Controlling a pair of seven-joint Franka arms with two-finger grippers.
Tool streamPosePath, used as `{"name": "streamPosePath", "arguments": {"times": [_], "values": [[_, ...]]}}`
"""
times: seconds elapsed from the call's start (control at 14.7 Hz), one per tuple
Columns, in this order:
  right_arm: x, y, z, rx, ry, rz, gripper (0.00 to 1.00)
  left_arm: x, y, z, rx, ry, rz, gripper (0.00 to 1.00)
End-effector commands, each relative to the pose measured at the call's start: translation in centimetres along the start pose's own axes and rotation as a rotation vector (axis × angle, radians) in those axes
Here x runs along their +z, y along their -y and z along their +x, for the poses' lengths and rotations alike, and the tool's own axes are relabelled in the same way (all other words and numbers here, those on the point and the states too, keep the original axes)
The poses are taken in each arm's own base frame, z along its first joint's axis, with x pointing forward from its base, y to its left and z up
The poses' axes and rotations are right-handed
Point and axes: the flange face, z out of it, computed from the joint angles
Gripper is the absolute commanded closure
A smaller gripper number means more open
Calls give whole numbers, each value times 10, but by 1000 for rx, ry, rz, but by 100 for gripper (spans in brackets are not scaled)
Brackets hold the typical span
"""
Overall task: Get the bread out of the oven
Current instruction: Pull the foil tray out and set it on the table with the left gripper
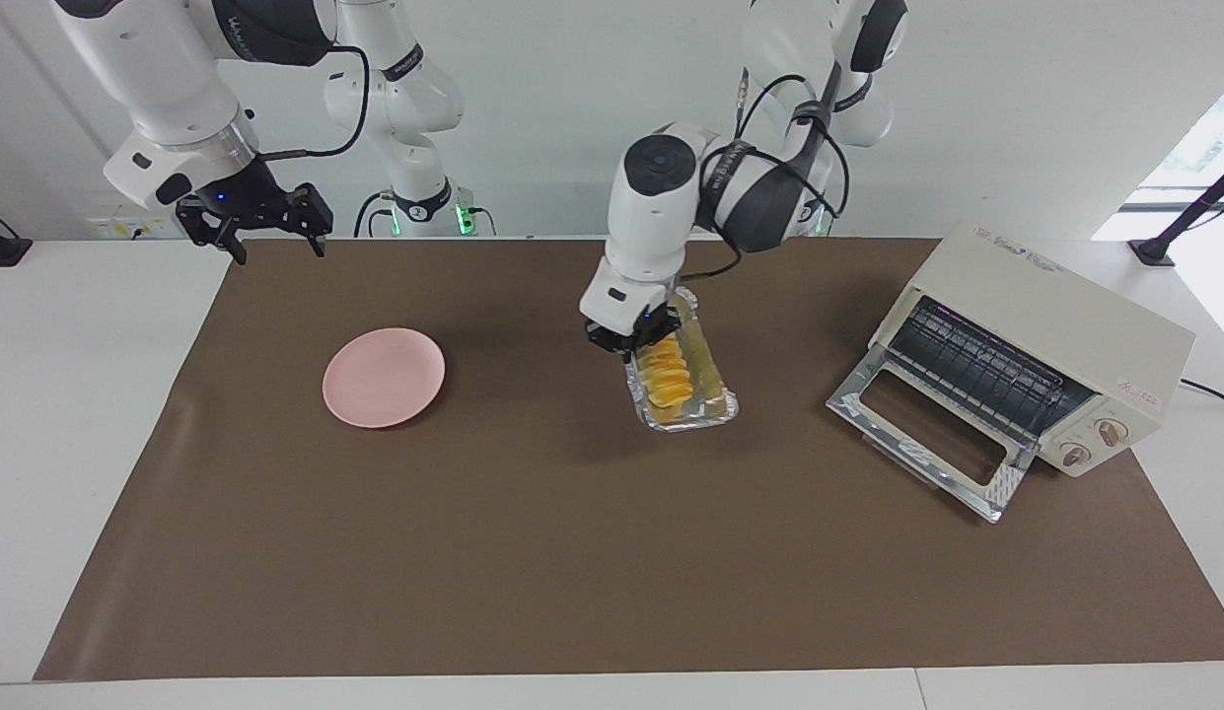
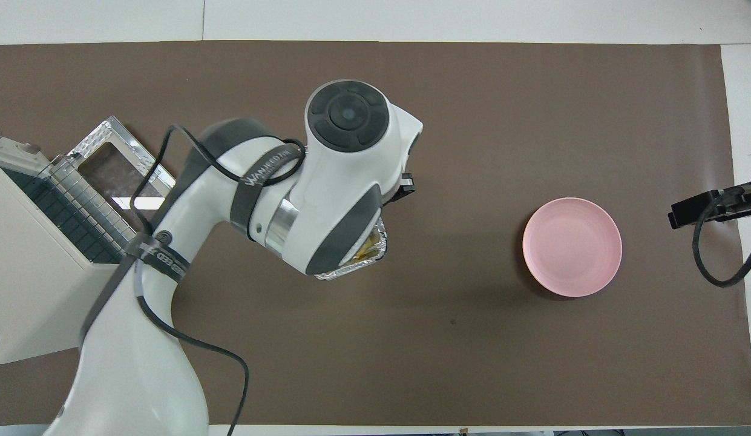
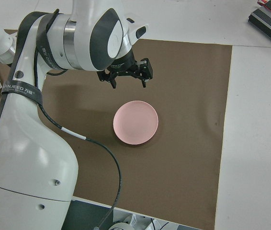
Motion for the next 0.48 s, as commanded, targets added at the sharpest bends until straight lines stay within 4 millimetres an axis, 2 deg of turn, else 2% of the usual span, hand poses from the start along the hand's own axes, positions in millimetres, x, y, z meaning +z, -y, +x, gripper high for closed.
{"name": "streamPosePath", "arguments": {"times": [0.0, 0.07, 0.14, 0.27, 0.41], "values": [[-1, -2, -7, -11, -3, 21, 0, 39, -34, -15, -103, -49, -63, 100], [0, -3, -7, -11, -1, 21, 0, 48, -47, -25, -107, -73, -56, 100], [0, -6, -8, -4, -3, 22, 0, 59, -56, -25, -87, -116, -68, 100], [0, -9, -9, 5, -3, 22, 0, 71, -56, -26, -87, -123, -76, 100], [0, -10, -9, 6, -3, 23, 0, 67, -54, -18, -175, -108, -130, 100]]}}
